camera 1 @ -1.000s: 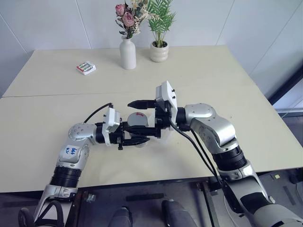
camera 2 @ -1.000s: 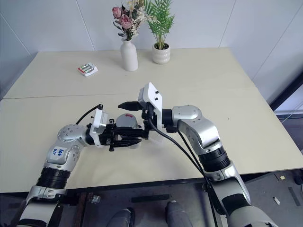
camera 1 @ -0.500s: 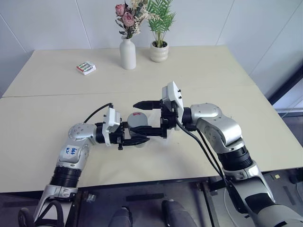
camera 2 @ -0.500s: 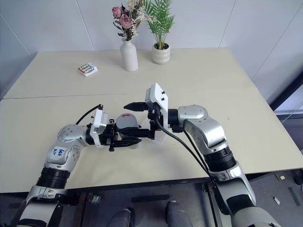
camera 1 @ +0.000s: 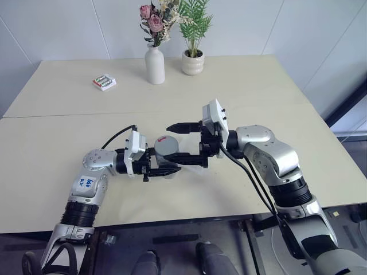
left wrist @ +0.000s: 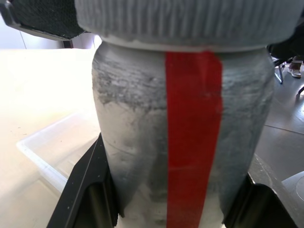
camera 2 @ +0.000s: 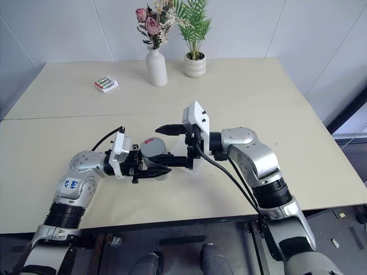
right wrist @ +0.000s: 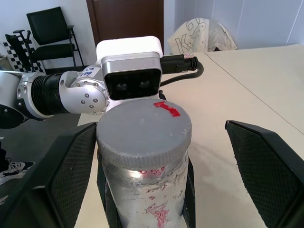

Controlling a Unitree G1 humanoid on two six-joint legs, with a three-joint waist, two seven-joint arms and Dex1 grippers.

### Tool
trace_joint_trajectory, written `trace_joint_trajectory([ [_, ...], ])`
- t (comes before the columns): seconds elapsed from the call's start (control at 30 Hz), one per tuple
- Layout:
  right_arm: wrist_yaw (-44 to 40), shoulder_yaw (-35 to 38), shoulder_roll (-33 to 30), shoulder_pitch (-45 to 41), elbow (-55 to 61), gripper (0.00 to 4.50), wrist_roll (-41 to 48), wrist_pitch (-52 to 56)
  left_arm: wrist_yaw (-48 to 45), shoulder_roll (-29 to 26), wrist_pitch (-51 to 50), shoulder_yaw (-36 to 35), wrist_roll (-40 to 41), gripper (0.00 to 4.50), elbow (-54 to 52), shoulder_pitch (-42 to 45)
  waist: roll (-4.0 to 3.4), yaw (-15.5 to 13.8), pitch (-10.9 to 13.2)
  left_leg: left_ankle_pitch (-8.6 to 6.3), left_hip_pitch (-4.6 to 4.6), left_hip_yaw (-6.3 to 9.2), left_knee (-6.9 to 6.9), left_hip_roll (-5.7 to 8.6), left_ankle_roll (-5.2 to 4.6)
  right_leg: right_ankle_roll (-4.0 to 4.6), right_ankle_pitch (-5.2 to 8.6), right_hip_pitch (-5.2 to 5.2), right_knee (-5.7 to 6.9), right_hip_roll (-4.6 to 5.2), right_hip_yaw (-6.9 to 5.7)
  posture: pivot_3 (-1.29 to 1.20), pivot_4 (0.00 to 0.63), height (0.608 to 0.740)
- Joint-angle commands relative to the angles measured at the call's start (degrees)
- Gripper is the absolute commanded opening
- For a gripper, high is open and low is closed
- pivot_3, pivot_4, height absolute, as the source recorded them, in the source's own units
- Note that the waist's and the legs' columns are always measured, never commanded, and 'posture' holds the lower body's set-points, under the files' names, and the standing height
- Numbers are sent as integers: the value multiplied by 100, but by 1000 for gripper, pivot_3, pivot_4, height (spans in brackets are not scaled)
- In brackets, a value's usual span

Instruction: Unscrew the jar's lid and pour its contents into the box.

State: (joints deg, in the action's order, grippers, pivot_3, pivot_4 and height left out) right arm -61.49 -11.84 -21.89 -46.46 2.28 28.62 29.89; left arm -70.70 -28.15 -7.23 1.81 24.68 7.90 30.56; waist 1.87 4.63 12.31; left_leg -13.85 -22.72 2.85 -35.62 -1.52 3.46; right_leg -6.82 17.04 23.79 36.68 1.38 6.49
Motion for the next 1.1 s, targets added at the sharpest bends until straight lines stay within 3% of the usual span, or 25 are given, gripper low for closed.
trace_joint_trajectory([
  [0.03, 63, 318, -125, 20, 78, 4482, 13, -93, -86, -29, 66, -35, 51, 2132, -82, 71, 0, 0, 0, 0, 0, 0, 0, 0, 0, 0, 0, 0, 0, 0, 0, 0, 150, 740],
  [0.63, 9, 581, -369, -101, -266, 4482, -68, -186, -100, -5, 44, -54, 43, 2132, -86, 60, 0, 2, 0, 0, -1, -1, 0, 0, 0, 0, 0, 0, -1, 0, 0, 0, 150, 740],
  [1.1, -475, 645, -484, 14, 138, 4482, 454, 300, -94, -16, 18, -66, 49, 2132, -113, 34, 0, -2, 0, 0, -2, 0, -1, 0, 0, 0, 0, 0, -2, 0, 0, 0, 150, 740],
])
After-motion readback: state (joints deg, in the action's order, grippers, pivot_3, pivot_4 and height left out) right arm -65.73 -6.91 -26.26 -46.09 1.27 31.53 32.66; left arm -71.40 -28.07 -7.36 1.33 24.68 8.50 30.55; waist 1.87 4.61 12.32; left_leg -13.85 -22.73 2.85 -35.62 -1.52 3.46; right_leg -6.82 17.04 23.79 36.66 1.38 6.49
